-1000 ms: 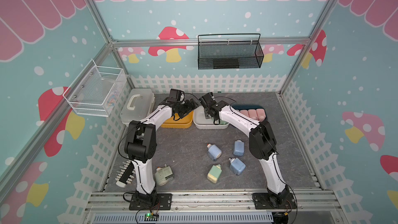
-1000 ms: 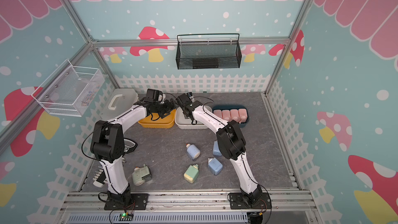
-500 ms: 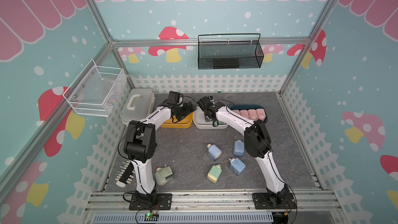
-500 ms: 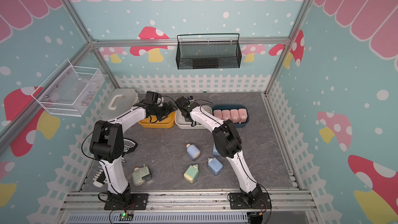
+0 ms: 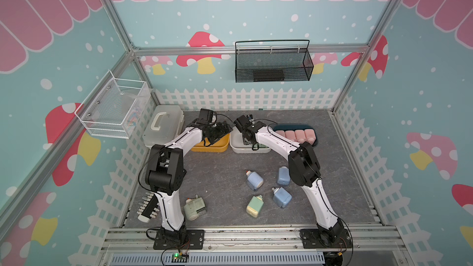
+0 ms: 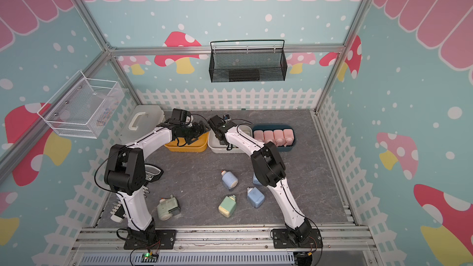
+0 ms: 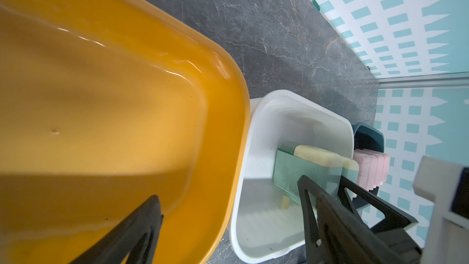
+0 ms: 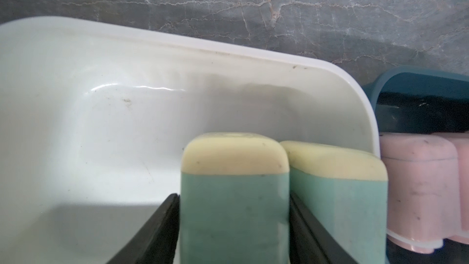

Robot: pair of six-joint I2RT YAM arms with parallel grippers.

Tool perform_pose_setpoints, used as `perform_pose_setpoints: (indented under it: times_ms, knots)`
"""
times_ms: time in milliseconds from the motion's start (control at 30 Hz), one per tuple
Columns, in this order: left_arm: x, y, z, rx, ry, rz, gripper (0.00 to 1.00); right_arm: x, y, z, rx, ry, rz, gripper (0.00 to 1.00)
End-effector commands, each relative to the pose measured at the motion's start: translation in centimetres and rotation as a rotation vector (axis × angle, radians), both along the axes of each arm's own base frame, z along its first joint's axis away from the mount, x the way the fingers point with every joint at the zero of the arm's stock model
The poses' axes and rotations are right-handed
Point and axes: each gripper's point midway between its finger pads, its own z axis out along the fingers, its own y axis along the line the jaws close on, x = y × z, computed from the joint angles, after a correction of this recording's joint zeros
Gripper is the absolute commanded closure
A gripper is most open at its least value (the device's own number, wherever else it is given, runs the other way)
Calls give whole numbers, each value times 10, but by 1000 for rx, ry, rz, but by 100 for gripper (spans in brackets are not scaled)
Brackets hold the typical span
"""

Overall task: Place the pencil sharpeners by color into the storage box
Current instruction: Place the pencil sharpener in the storage box.

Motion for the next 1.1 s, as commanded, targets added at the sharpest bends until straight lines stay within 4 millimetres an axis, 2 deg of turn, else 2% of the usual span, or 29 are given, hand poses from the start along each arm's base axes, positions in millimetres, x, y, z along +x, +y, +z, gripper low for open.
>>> perform_pose_setpoints:
  times_ms: [0,200,700,733,767,900,1067]
  knots:
    - [-2,12,14,22,-37,15,5,-4,-2,-5,-16,18,-5,54]
    - [-2,13,16,25,-43,15,5,-5,-5,9,-17,-2,-5,33]
    - [-3,13,17,23,-43,13,5,-6,1,38,-20,-47,46,29]
    - [-3,13,16,23,-41,13,5,-6,1,41,-24,-52,52,18]
    - [-3,13,16,23,-42,12,5,-6,0,44,-33,-58,56,2]
    - [-3,13,15,21,-40,11,5,-4,-5,48,-81,-73,68,1]
    - [-3,13,15,19,-38,11,5,1,-10,40,-138,-71,77,2]
